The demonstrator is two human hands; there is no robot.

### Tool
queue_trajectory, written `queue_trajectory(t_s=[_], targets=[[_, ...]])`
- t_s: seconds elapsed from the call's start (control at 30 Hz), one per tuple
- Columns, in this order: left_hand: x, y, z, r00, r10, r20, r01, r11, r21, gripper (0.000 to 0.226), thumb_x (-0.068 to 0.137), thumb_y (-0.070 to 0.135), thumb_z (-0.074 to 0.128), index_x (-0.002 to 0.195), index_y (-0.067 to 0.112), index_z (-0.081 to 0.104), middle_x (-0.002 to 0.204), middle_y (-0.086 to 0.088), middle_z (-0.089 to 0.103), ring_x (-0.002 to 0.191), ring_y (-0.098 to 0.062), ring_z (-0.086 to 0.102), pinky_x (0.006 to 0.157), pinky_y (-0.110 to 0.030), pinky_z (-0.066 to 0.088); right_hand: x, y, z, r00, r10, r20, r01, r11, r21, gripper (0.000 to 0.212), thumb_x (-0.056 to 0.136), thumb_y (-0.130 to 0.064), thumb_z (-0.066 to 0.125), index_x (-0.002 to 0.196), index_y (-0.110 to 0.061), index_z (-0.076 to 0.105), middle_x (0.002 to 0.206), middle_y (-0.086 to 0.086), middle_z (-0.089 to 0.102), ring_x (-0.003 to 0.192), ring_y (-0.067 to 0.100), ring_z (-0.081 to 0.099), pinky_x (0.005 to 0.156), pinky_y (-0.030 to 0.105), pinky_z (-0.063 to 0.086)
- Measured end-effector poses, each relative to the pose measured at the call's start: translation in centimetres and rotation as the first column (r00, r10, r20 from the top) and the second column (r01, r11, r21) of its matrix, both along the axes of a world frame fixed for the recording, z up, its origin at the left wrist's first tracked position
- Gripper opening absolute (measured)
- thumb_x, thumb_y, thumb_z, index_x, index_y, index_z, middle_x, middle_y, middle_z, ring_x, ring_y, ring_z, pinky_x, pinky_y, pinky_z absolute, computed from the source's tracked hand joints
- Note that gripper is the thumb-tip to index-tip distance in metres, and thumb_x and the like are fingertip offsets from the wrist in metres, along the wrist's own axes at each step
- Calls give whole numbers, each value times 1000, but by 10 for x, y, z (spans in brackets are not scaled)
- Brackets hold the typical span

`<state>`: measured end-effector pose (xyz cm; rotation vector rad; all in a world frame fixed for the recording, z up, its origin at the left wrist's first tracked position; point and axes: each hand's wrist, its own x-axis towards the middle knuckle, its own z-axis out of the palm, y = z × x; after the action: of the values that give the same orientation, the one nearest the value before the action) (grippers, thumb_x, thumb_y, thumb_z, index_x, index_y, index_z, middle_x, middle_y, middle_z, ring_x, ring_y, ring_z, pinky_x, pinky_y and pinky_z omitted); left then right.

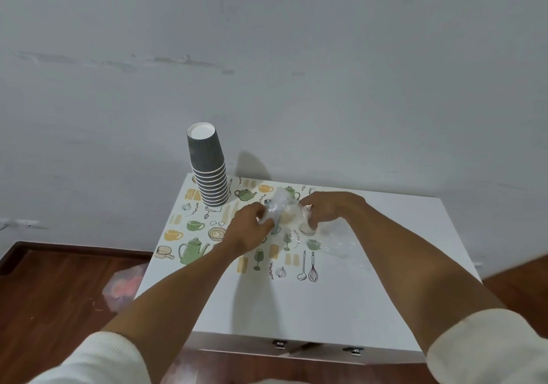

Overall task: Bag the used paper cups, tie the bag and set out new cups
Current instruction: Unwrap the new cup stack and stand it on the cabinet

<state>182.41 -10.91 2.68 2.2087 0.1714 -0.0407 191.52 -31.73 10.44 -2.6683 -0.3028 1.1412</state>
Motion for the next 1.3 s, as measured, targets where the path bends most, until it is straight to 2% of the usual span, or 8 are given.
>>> queue_trajectory(t_s=[0.2, 0.37, 0.5, 0.63, 1.0, 1.07, 1.17, 1.3], targets=[[12, -14, 13, 942, 333, -37, -327, 892, -311, 61, 84, 40, 75, 132, 14, 46, 118, -5, 55, 99, -21, 64, 80, -27, 52, 2, -10, -5, 910, -414, -30, 375, 788, 488, 18, 87, 4, 72, 97, -9, 65, 92, 12, 59, 70, 23, 66, 61, 31, 54], [21, -30, 44, 912, -14, -410, -318, 609, -727, 58, 82, 34, 82, 127, 4, 61, 106, -13, 67, 91, -25, 64, 81, -39, 54, -2, -5, 15, 860, -495, -124, 425, 559, 712, 33, 72, 3, 89, 89, -7, 62, 93, 5, 58, 77, 17, 67, 70, 32, 64], [25, -28, 55, 960, 51, -277, -252, 591, -766, 43, 89, 9, 75, 126, -8, 61, 89, -14, 71, 67, -21, 64, 71, -35, 58, -5, -10, 26, 814, -539, -217, 499, 457, 736, 26, 80, -6, 83, 100, -13, 68, 91, 0, 60, 76, 15, 60, 73, 33, 60], [28, -9, 62, 981, -11, -192, -143, 623, -769, 32, 90, 4, 72, 121, 8, 66, 106, -17, 76, 96, -33, 71, 96, -48, 55, -18, -22, 27, 742, -551, -381, 616, 337, 712, 10, 93, -4, 68, 97, -12, 66, 97, 9, 71, 98, 32, 75, 77, 43, 62], [17, 32, 64, 949, -223, -223, -68, 546, -835, 28, 96, 5, 54, 119, 5, 70, 126, -20, 67, 107, -36, 65, 84, -48, 56, -61, 9, 0, 661, -570, -488, 640, 88, 763, 37, 96, 11, 51, 72, -15, 63, 74, 6, 71, 62, 18, 72, 55, 28, 58], [9, 42, 65, 940, -206, -273, -147, 477, -867, 31, 92, 15, 54, 118, 11, 70, 119, -15, 63, 92, -33, 65, 73, -43, 57, -69, 17, -6, 640, -626, -447, 629, 93, 771, 39, 93, 18, 50, 69, -10, 60, 76, 14, 70, 64, 23, 72, 66, 33, 61], [-3, 59, 64, 863, -319, -393, -251, 404, -880, 55, 84, 58, 59, 123, 20, 63, 124, -18, 60, 108, -40, 61, 94, -62, 46, -81, 29, -13, 641, -705, -303, 596, 210, 775, 45, 85, 25, 44, 64, -11, 61, 86, 19, 59, 75, 30, 56, 72, 40, 48], [-29, 66, 74, 738, -514, -438, -63, 593, -803, 76, 66, 72, 79, 126, 26, 69, 124, -12, 69, 113, -38, 66, 97, -61, 50, -92, 46, -15, 643, -750, -155, 520, 279, 808, 47, 78, 23, 34, 59, -11, 59, 90, 18, 63, 81, 25, 52, 68, 34, 38]])
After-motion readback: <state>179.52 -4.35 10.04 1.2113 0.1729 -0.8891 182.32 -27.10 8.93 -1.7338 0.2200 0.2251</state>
